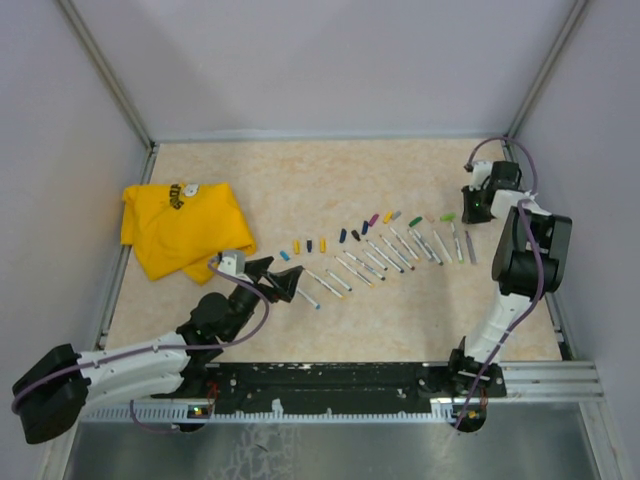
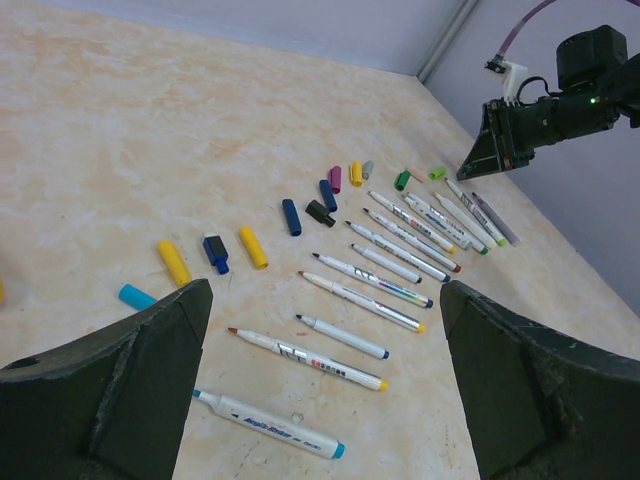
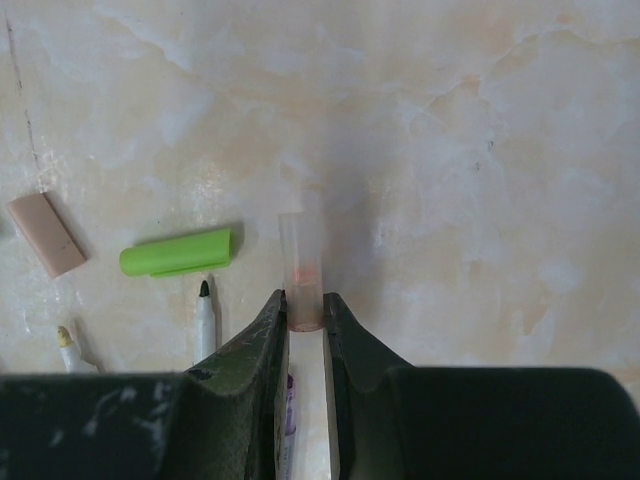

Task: Open the pen caps
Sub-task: Place the pen cap at the center of the board.

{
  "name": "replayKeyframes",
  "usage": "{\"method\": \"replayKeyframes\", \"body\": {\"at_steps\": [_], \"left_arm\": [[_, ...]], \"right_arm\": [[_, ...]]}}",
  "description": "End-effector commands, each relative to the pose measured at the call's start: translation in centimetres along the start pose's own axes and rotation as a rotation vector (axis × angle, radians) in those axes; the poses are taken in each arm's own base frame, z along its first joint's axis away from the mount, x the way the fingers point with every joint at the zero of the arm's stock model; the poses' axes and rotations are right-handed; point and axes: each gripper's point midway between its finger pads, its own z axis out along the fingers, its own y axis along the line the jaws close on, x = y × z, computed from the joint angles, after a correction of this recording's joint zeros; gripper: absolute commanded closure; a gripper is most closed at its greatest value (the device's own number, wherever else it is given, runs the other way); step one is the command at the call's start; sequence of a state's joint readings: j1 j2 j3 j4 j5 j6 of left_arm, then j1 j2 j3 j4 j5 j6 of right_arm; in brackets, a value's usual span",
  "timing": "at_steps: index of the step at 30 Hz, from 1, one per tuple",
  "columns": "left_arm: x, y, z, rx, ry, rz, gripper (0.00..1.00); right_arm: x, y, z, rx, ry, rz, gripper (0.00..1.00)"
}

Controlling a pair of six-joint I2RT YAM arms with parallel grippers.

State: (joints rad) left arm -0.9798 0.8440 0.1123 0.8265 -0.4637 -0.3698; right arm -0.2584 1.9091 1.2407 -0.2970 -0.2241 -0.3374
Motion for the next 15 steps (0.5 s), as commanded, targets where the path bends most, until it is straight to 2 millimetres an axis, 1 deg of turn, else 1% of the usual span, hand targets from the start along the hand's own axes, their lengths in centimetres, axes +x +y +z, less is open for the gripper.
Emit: {"method": "replayKeyframes", "body": {"at_steps": [1,5,9,15], "left_arm": [[-0.2,0.4,-0.3,-0.014,-0.005,-0.004,0.0],[-0.2,0.4,-0.4,-0.013,-0.003,-0.007,0.0],[-0.1,0.4,-0.5,-0.01,0.003,-0.014,0.0],[0.0,0.1,-0.5,0.0,0.013,-0.024,0.0]], "right_arm": [[-1.3,-1.4,-0.2,0.026,-0.017,0.001,0.88],[-1.1,-1.3,-0.3,0.014,-0.014,0.003,0.81],[-1.4,-1.2,-0.7,0.009,-0.025,0.002,0.76],[-2.0,-0.9,-1.5,-0.007,-0.048,0.0,0.72]]}}
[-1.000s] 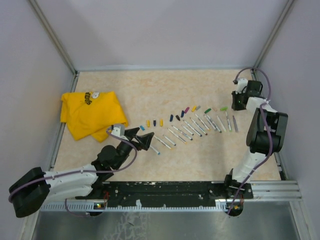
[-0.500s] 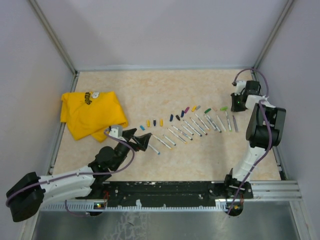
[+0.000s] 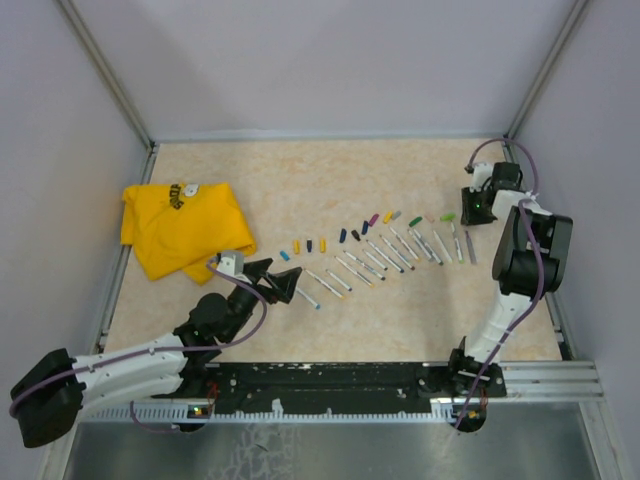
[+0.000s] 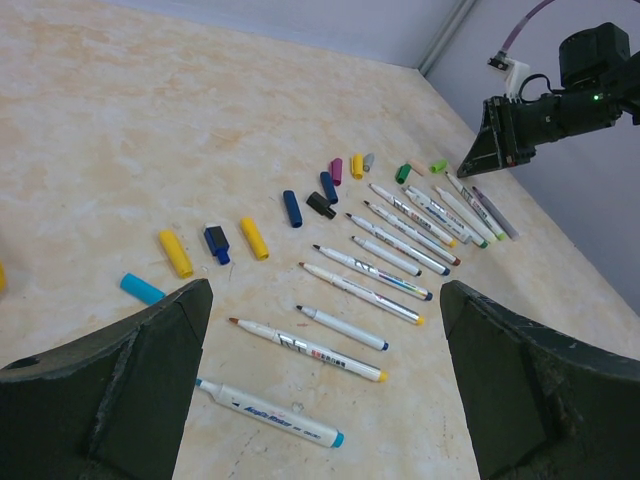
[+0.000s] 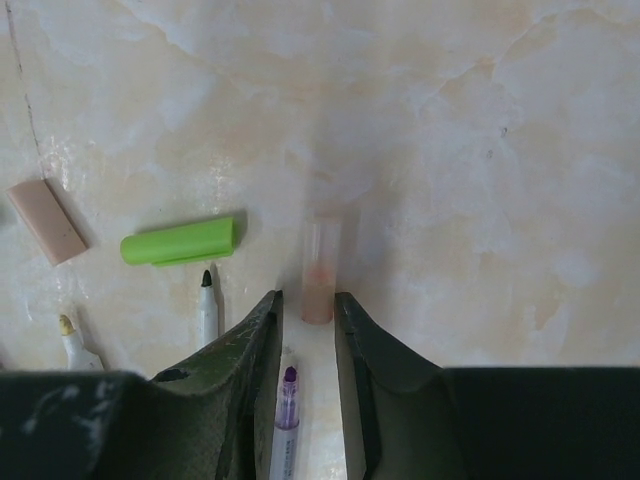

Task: Open the pen caps
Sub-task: Place the pen cap at the center of the board.

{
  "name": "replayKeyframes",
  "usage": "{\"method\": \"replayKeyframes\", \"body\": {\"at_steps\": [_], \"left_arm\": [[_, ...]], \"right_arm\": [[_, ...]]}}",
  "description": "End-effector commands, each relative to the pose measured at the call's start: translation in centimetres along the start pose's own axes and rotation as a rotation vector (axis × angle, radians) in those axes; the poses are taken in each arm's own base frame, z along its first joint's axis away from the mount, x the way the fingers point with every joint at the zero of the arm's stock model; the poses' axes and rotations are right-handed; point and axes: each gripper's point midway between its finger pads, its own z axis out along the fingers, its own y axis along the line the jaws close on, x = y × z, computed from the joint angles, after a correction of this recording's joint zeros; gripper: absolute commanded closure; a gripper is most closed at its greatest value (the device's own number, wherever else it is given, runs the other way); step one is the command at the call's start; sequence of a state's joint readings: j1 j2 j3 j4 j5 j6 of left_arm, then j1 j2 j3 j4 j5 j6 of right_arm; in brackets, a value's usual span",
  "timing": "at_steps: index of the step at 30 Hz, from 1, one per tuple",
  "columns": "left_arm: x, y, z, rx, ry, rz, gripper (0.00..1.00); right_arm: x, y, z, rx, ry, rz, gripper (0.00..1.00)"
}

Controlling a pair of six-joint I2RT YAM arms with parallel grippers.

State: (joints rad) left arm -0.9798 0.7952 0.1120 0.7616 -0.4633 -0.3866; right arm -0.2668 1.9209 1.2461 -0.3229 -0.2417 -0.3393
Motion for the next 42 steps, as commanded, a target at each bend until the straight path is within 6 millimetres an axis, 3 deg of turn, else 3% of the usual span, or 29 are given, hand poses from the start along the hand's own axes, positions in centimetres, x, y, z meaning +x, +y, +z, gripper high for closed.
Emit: {"method": "replayKeyframes", "body": {"at_steps": [1,10,27,42], "left_arm": [[-0.1,-0.1,-0.1,0.006,0.001,-0.016,0.0],[0.0,-0.1,-0.2,0.008,0.009,-0.012,0.0],[0.0,-0.1,-0.2,0.009,0.012,0.001,0.0],[0.2,-0.2,0.0,0.011,0.022,0.017,0.0]], "right_arm": [[-2.7,-0.9,-1.8,0.01,-0.075,-0.017,0.72],[-4.3,-0.7,-4.2,0.016,-0.139,-0.053,0.65],[-5.9,0.8,-8.2,-0.003,-0.231,-0.107,0.63],[-7.4,4.1,-13.9,-0.1,-0.337,-0.199,0.63]]}}
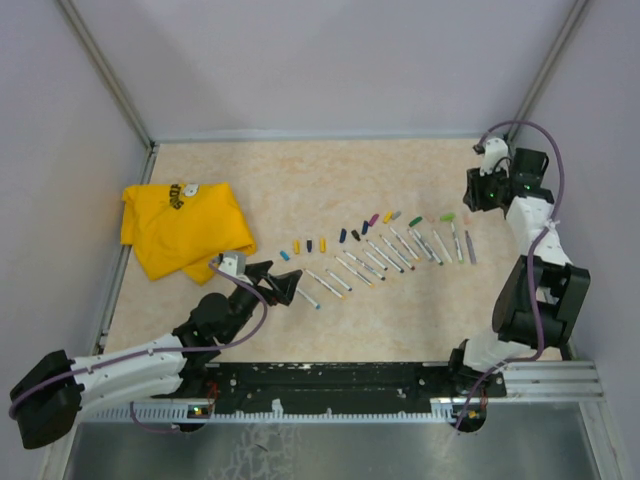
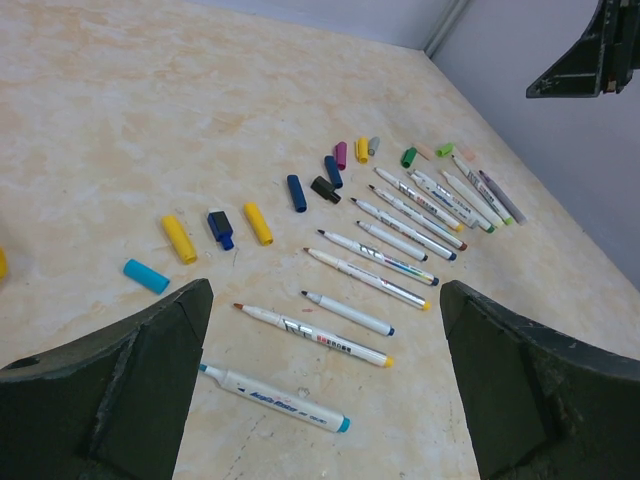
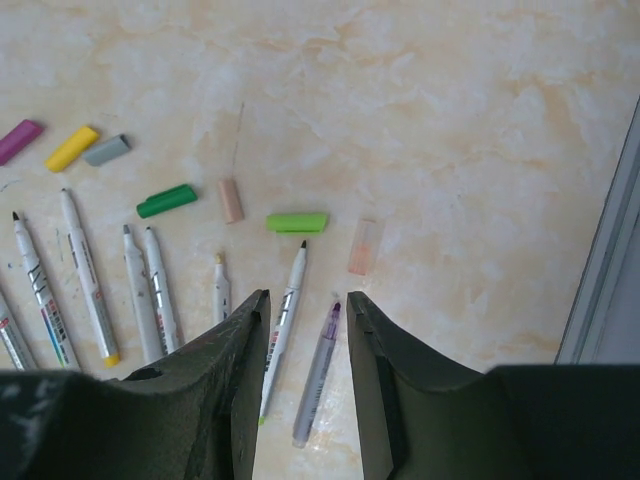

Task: Open the pen caps
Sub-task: Place the pen cap at the center of the board, then reset both arms

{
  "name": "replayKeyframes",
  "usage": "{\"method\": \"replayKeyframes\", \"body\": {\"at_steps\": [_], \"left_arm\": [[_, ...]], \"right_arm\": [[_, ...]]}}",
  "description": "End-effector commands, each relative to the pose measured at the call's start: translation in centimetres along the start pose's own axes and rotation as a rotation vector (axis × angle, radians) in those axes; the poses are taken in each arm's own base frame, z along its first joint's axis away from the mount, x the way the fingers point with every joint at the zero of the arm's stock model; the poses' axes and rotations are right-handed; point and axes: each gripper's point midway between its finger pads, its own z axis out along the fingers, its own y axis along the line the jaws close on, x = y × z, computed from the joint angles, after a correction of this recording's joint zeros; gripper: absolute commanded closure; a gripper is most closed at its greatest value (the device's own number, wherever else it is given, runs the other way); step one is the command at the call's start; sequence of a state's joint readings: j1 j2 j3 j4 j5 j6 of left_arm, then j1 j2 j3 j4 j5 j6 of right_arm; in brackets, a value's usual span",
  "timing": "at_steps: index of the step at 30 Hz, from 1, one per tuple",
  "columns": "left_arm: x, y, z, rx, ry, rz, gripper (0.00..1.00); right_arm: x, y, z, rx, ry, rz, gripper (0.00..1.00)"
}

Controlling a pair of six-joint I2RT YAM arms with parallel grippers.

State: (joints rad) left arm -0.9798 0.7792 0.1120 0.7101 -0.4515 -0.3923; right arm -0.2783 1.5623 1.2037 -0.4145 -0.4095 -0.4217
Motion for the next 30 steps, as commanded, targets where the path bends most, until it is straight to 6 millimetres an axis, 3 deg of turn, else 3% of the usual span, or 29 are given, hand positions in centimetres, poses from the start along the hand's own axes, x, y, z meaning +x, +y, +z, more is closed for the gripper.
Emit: {"method": "replayKeyframes", "body": {"at_steps": [1,14,30], "left_arm": [[-0.6,-0.4,0.3,0.014,-0.012,0.008,0.0],[-0.6,-0.7,0.7,0.015,-0.004,0.027,0.0],[-0.5,-1.3,1.4,0.025,0.017,0.051,0.0]], "right_arm": [[-2.3,1.3,-2.6,-0.043,-0.084,-0.056,0.63],[-4.5,6.8,-7.0,-0.23,-0.201,-0.131,0.62],[-5.4,17.0,-10.5,-0.464,-0.25,-0.26,0.61]]}}
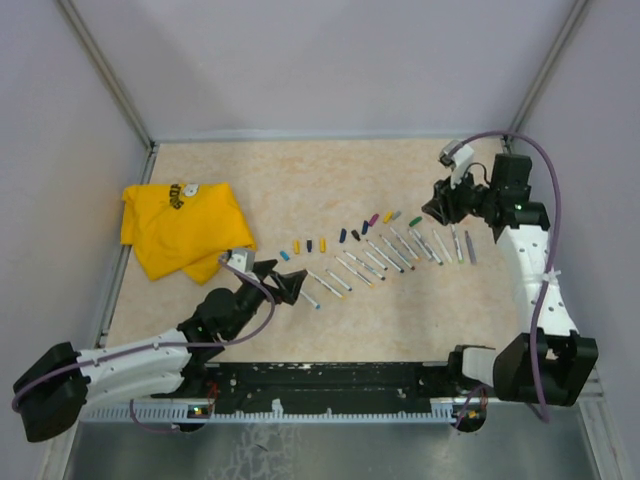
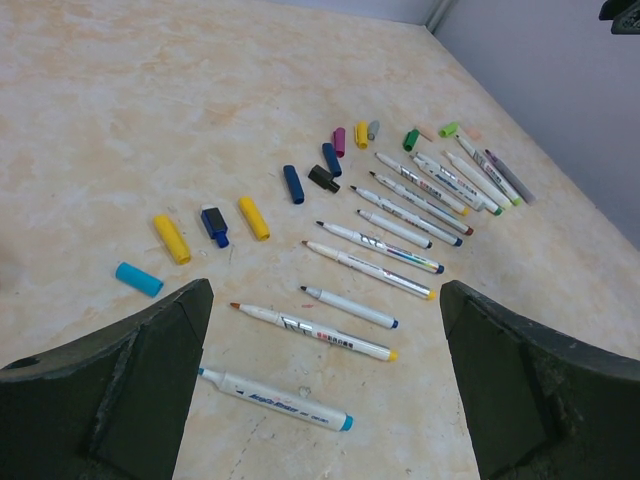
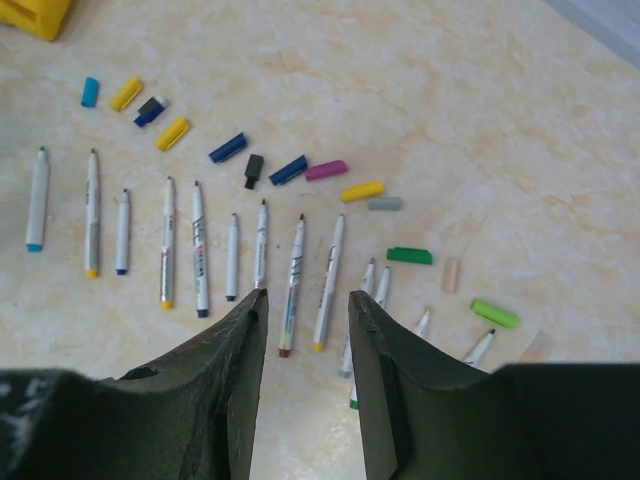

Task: Open the pen caps
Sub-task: Reset both arms

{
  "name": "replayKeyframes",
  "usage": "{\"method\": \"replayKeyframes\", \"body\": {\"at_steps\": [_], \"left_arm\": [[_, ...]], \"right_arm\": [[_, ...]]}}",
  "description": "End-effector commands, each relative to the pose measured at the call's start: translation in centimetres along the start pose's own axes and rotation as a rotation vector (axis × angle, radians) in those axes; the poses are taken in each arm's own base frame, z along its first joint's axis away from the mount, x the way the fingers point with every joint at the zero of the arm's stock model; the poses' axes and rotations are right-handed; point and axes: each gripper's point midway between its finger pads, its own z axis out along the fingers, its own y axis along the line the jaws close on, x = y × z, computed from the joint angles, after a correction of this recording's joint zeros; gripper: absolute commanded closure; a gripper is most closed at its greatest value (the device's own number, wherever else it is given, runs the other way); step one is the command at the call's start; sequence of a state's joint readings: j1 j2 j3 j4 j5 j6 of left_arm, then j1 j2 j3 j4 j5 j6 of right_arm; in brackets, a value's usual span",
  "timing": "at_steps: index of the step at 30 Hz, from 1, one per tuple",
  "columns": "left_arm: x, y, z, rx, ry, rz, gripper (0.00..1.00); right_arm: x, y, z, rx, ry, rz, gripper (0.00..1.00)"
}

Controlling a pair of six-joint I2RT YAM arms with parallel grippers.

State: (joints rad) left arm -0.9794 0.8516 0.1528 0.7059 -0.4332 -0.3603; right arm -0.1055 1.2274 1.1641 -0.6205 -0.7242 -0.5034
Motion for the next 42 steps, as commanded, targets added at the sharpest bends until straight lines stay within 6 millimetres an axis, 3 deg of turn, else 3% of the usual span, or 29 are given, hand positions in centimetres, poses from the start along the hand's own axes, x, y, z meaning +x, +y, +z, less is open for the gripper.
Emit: {"method": "replayKeyframes", "body": {"at_steps": [1,6,10,42], "left_arm": [[-1.2,-0.8,0.6,0.021,-0.019,0.004,0.0],[-1.0,-1.0,0.7,0.025,-0.009,0.007,0.0],[-0.9,-1.0,0.7,0.024,-0.002,0.011,0.0],[-0.2,-2.7,1.7,0.079,0.059,0.01,0.0]], "right_arm": [[-1.5,3.5,-0.1,-0.087,-0.041,-0.039,0.61],[-1.4,6.3,0.5,-0.156,-0.04,-0.064,0.61],[-0.9,7.3,0.7,-0.183,-0.037,-0.072,0.59],[0.9,8.7,-0.4,-0.161,-0.061,-0.114,0.55]]}}
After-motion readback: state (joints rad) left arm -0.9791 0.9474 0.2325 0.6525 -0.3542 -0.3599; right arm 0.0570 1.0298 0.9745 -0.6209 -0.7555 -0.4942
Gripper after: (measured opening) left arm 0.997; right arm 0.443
